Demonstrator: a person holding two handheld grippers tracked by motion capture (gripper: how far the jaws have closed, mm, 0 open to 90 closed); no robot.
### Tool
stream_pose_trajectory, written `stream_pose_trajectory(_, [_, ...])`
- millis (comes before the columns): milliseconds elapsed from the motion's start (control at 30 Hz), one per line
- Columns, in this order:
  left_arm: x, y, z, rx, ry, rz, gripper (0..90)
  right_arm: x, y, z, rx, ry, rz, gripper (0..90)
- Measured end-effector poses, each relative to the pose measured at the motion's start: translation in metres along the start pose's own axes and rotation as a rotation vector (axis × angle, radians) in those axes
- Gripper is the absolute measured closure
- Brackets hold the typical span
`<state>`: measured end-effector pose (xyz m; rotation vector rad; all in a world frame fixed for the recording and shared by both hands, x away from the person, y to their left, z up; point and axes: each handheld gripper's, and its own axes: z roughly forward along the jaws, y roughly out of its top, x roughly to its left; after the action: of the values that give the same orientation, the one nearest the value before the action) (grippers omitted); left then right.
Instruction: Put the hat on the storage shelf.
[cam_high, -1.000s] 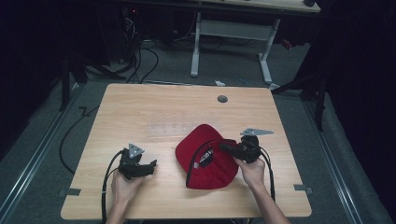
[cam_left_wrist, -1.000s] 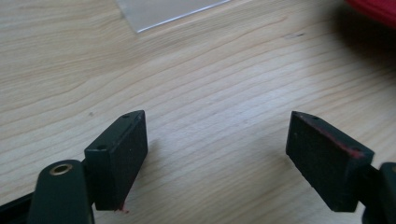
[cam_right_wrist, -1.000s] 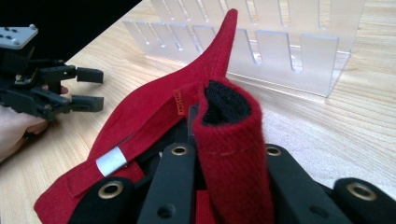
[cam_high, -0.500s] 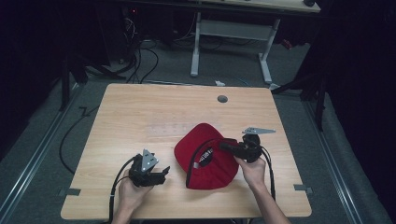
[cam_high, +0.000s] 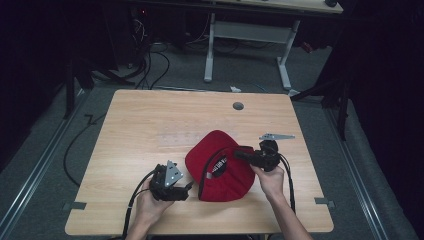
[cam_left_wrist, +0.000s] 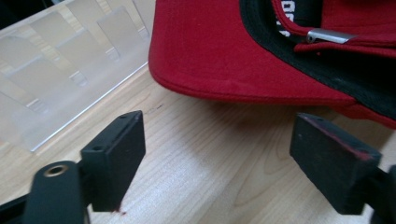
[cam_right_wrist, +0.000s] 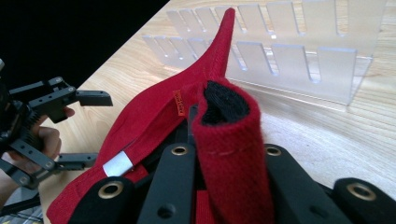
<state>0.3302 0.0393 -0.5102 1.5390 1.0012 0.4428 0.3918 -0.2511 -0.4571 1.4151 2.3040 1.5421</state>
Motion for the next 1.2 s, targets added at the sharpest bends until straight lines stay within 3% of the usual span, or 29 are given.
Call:
stream_pose_trajectory(467, [-0.007, -0.003, 0.014, 0.005, 0.003, 0.047, 18.4, 0.001, 0.006, 0.007, 0.023, 0.043, 0.039, 82.9])
stream_pose_trajectory(667, [-0.008, -0.003, 0.014, 0.006, 0.010, 0.066, 18.4, 0.002, 0.008, 0.010, 0.030, 0.037, 0.050, 82.8])
stream_pose_trajectory(900, [-0.002, 0.004, 0.010, -0.011, -0.009, 0.018, 19.3, 0.001, 0.005, 0.013, 0.054, 0.042, 0.057, 82.5])
stream_pose_trajectory(1200, [-0.001, 0.005, 0.010, -0.017, -0.014, 0.012, 22.9, 0.004, 0.003, 0.014, 0.087, 0.040, 0.052, 82.3])
